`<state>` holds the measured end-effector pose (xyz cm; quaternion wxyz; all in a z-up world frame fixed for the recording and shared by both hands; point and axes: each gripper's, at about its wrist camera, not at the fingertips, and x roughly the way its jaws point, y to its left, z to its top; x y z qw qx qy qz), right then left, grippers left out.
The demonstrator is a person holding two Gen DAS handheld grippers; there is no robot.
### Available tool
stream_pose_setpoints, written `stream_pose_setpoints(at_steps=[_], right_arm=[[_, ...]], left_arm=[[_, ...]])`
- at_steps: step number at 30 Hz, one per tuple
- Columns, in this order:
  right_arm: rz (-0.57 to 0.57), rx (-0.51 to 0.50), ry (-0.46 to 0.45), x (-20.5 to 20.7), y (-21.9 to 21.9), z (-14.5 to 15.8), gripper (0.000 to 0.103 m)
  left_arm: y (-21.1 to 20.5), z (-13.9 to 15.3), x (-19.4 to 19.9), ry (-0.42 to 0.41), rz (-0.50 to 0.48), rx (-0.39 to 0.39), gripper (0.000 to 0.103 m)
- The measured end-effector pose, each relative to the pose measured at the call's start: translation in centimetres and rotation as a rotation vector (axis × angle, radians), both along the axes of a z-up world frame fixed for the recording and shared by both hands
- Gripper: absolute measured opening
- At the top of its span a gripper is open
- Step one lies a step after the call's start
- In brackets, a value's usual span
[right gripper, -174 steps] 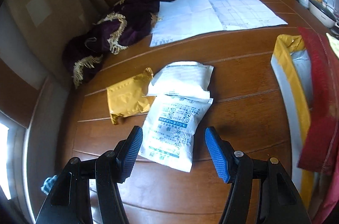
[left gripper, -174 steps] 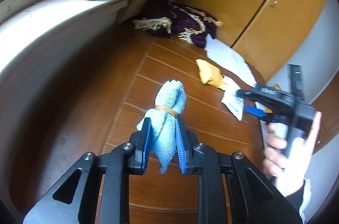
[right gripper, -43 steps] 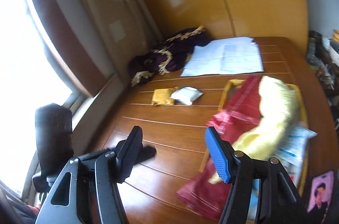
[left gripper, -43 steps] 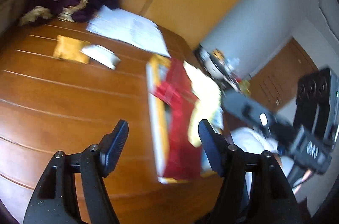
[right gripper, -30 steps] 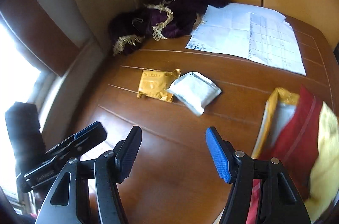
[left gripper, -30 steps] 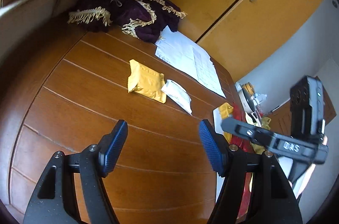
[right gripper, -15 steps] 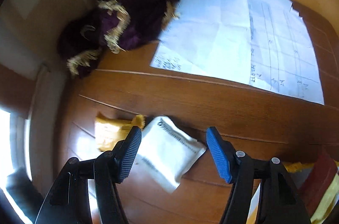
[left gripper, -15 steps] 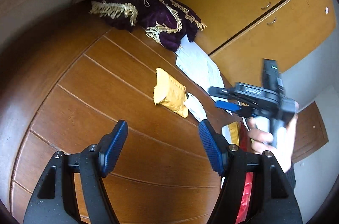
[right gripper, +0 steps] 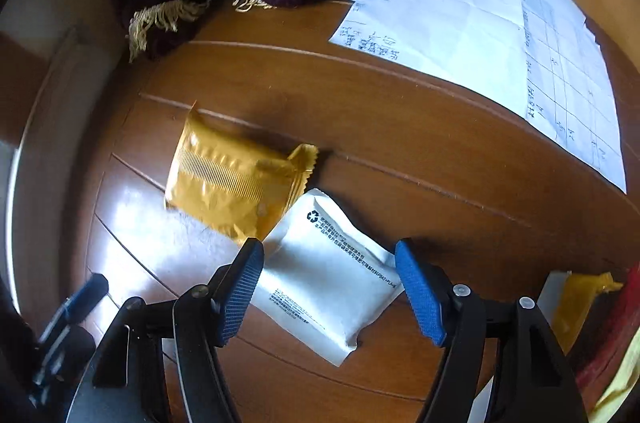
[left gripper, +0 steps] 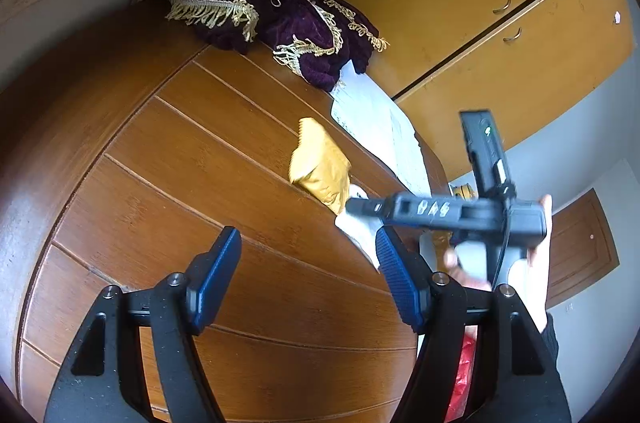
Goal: Organize soft objects
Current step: 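Grasp the white square packet with the right tool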
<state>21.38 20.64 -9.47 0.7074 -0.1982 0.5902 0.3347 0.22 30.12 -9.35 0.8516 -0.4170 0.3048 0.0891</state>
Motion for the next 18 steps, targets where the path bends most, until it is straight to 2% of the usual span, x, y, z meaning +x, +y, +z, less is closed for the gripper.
stream_pose_setpoints(at_steps=[3, 8, 11, 14, 15, 18], right_arm=[[0.018, 0.035, 0.074, -0.9, -0.8, 0.2, 0.071], [0.041, 0.034, 0.107, -3.6, -2.1, 0.7, 0.072], [0.070, 0.020, 0.083, -5.4, -2.2, 1.0, 0.077], [0.090, -0.018, 0.005, -6.9, -1.9, 1.3, 0.077], [0.081, -0.031, -0.018, -7.3, -2.0, 1.2, 0.076], [0.051, -0.061, -0.077, -8.1, -1.7, 1.3, 0.062]], left_arm=[[0.2, 0.0, -0.2, -0.002, 0.020, 0.008, 0.069], [0.2, -0.3, 0.0, 0.008, 0.015, 0.002, 0.069], [0.1, -0.1, -0.1, 0.004, 0.021, 0.017, 0.069], [0.1, -0.1, -0.1, 0.008, 0.032, 0.033, 0.069], [0.1, -0.1, -0.1, 0.011, 0.037, 0.039, 0.069], [0.2, -0.2, -0.1, 0.017, 0.043, 0.047, 0.069]])
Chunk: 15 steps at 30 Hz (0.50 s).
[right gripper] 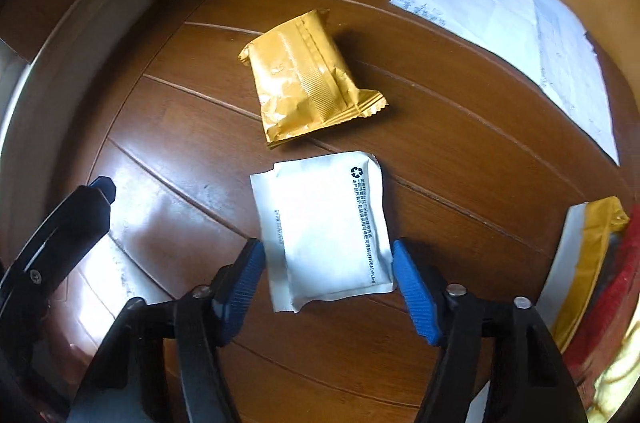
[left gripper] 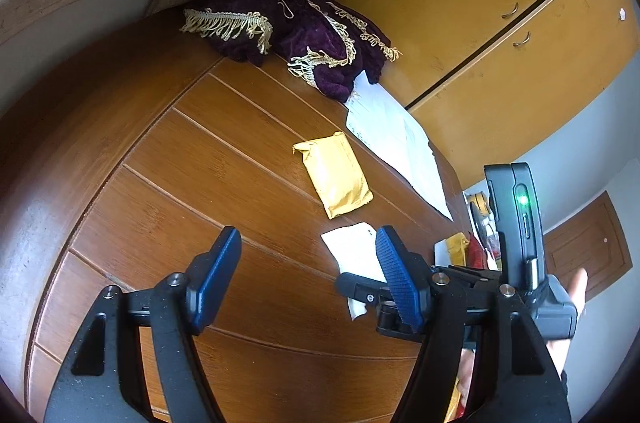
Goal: Organize soft objects
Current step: 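Grasp the white square packet with the right tool, then grasp the gold packet with the left tool while the right tool holds the white packet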
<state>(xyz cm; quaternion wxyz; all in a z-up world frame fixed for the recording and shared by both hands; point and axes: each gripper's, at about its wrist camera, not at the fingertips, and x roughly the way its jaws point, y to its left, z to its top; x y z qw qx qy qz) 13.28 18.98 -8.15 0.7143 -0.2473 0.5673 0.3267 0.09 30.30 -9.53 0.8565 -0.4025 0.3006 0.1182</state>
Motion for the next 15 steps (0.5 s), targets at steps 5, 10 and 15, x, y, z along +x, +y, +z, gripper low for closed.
stream_pose_setpoints(at_steps=[5, 10, 15], right_arm=[[-0.086, 0.074, 0.025, -2.7, -1.0, 0.8, 0.047], [-0.163, 0.219, 0.027, -5.8, -6.1, 3.0, 0.046], [-0.227, 0.359, -0.040, -6.5, -11.3, 5.5, 0.046]], left_arm=[[-0.1, -0.4, 0.6, 0.043, 0.013, 0.020, 0.069], [-0.9, -0.2, 2.6, 0.111, 0.005, -0.029, 0.069], [-2.6, 0.9, 6.9, 0.180, -0.029, 0.049, 0.069]])
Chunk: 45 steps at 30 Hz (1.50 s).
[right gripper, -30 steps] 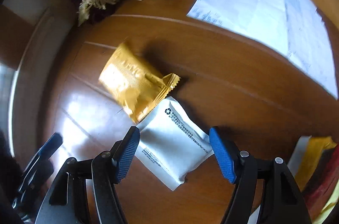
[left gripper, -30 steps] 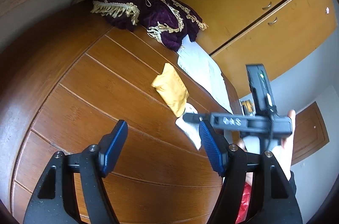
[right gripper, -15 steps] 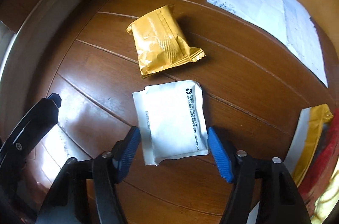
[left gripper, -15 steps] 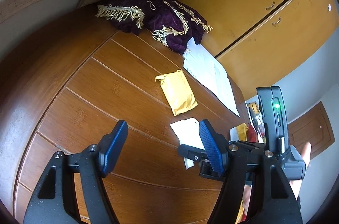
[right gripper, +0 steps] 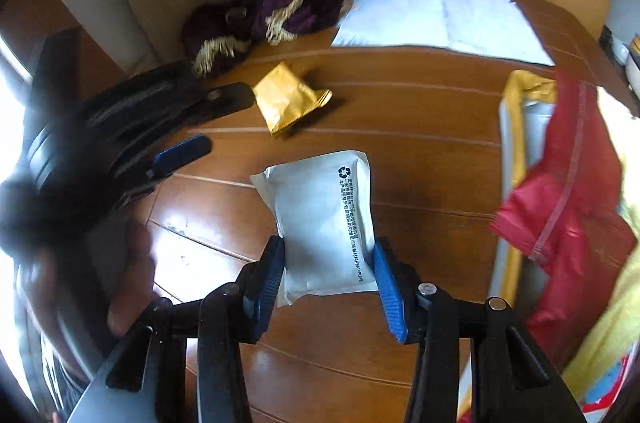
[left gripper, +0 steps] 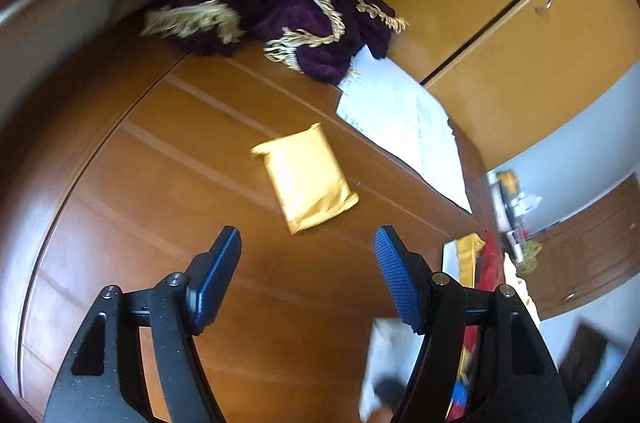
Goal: Organize soft objects
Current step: 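Grasp the gold packet with the left tool while the right tool holds the white packet, then carry the gold packet with the left tool while the right tool carries the white packet to the tray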
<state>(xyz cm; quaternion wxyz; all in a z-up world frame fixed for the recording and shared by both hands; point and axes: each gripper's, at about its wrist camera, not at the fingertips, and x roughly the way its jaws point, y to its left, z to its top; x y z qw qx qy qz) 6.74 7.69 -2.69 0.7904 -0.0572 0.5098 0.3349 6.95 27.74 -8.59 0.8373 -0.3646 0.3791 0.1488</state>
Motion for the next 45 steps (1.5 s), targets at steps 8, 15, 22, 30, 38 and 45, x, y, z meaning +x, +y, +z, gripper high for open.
stream_pose_setpoints(at_steps=[8, 15, 22, 30, 38, 45], right_arm=[[-0.018, 0.045, -0.160, 1.0, -3.2, 0.4, 0.046], [0.004, 0.063, -0.155, 2.5, -2.8, -0.8, 0.046], [0.015, 0.074, -0.192, 1.8, -2.7, -0.8, 0.046], [0.053, 0.128, -0.192, -0.4, -4.2, -1.0, 0.046], [0.116, 0.315, -0.151, -4.4, -7.9, -0.5, 0.046], [0.056, 0.341, -0.172, -6.4, -11.5, 0.6, 0.046]], left_arm=[[-0.8, -1.4, 7.5, 0.171, 0.038, 0.141, 0.069], [-0.8, -2.8, 10.2, 0.276, 0.043, 0.277, 0.069], [-0.8, -2.5, 9.5, 0.242, 0.034, 0.352, 0.044], [-2.7, -1.3, 2.6, 0.184, -0.064, 0.301, 0.044], [-7.1, 0.1, -6.2, 0.011, -0.135, 0.262, 0.044], [-11.5, 2.9, -8.5, -0.076, -0.243, 0.264, 0.044]])
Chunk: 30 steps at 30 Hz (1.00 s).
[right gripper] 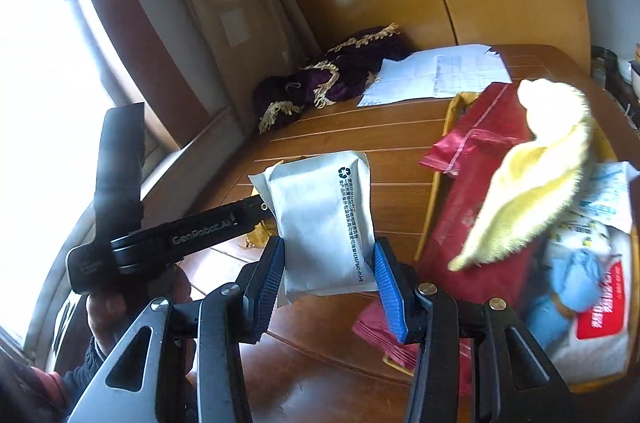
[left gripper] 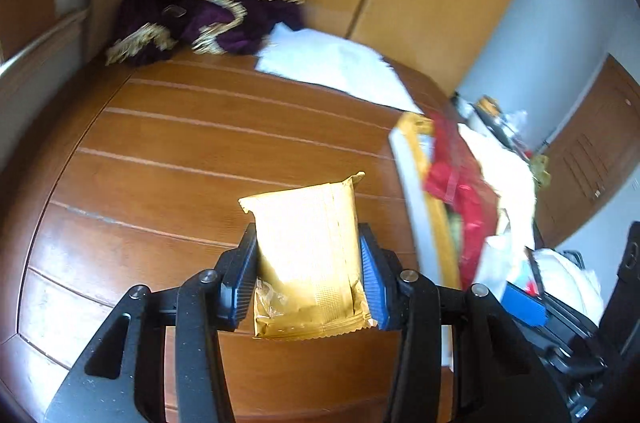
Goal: Organize soft objects
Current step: 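Carry the gold packet with the left tool while the right tool carries the white packet to the tray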
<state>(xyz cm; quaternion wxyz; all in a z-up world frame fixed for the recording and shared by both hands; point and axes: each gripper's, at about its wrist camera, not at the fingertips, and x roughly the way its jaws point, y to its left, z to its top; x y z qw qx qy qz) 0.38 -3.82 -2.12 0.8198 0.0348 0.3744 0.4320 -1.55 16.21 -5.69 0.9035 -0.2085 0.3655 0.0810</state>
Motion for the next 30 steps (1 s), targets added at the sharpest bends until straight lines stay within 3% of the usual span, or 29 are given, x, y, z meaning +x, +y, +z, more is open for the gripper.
stream_pose_setpoints(at_steps=[5, 12, 23, 27, 30], right_arm=[[-0.062, 0.037, -0.005, 0.1, -2.7, 0.9, 0.046], [-0.175, 0.013, -0.052, 0.9, -5.9, 1.4, 0.046], [-0.317, 0.040, -0.032, 3.5, -9.7, 1.4, 0.046], [-0.495, -0.062, -0.060, 5.1, -10.7, 1.2, 0.046], [-0.532, -0.107, -0.009, 6.7, -10.6, 0.0, 0.046]], left_arm=[[-2.1, 1.3, 0.3, -0.014, -0.090, -0.058, 0.044], [-3.9, 2.8, 2.0, -0.045, -0.165, -0.112, 0.044], [-5.9, 3.2, 7.1, -0.028, -0.270, -0.122, 0.044], [-6.8, 3.5, 9.6, -0.021, -0.290, -0.118, 0.044], [-7.5, 3.5, 11.4, -0.005, -0.307, -0.125, 0.044]])
